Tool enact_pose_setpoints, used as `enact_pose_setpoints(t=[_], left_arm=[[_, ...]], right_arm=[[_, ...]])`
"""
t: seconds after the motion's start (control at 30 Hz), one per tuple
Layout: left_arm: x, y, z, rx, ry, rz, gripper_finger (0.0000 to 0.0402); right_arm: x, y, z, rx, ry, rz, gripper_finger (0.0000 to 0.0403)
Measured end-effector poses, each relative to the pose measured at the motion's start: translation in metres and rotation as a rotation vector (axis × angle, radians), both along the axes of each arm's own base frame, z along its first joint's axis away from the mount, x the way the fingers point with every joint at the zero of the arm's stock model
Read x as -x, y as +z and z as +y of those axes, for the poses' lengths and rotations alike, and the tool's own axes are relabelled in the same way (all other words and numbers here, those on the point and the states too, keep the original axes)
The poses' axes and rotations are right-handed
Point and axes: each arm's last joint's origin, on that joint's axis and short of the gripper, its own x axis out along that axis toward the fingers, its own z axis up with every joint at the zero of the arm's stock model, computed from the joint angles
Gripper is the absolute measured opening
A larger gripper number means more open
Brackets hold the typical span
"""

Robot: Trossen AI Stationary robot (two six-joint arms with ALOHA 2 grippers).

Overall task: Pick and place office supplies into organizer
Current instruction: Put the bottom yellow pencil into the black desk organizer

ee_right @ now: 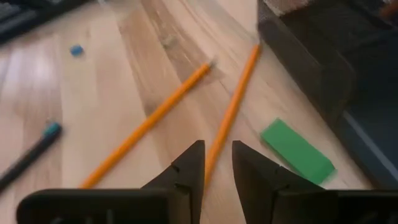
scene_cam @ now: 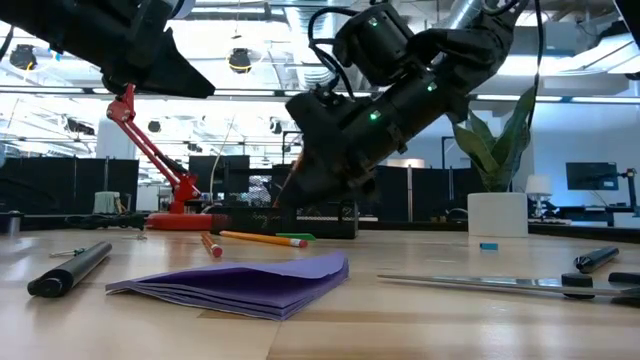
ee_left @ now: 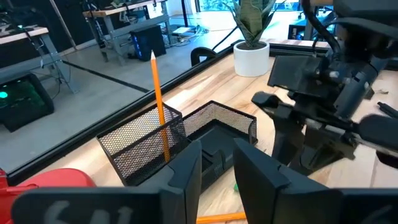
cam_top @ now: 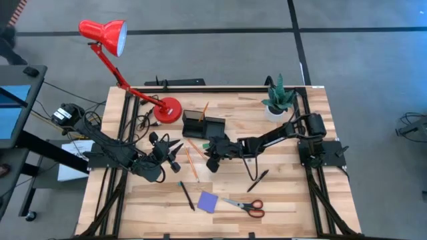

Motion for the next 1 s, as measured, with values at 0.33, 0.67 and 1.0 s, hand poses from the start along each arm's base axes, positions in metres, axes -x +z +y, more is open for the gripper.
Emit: enact_pose_setpoints(t=[0.33, 0.67, 1.0], left_arm=[[0.000, 0.000, 0.000, 0.000, 0.001, 0.000, 0.0085], [0.000, -0.001, 0.000, 0.001, 0.000, 0.006, 0.0085], [0.001, -0.002, 0.001, 0.000, -0.007, 0.019, 0.0085]], right_arm=[[-0.008, -0.007, 0.014, 0.014, 0.023, -0.052, 0.0070], [-0.048, -0.041, 0.020, 0.090, 0.037, 0.003, 0.0070], [-0.058, -0.010, 0.030, 0.345, 0.084, 0.078, 0.0070]])
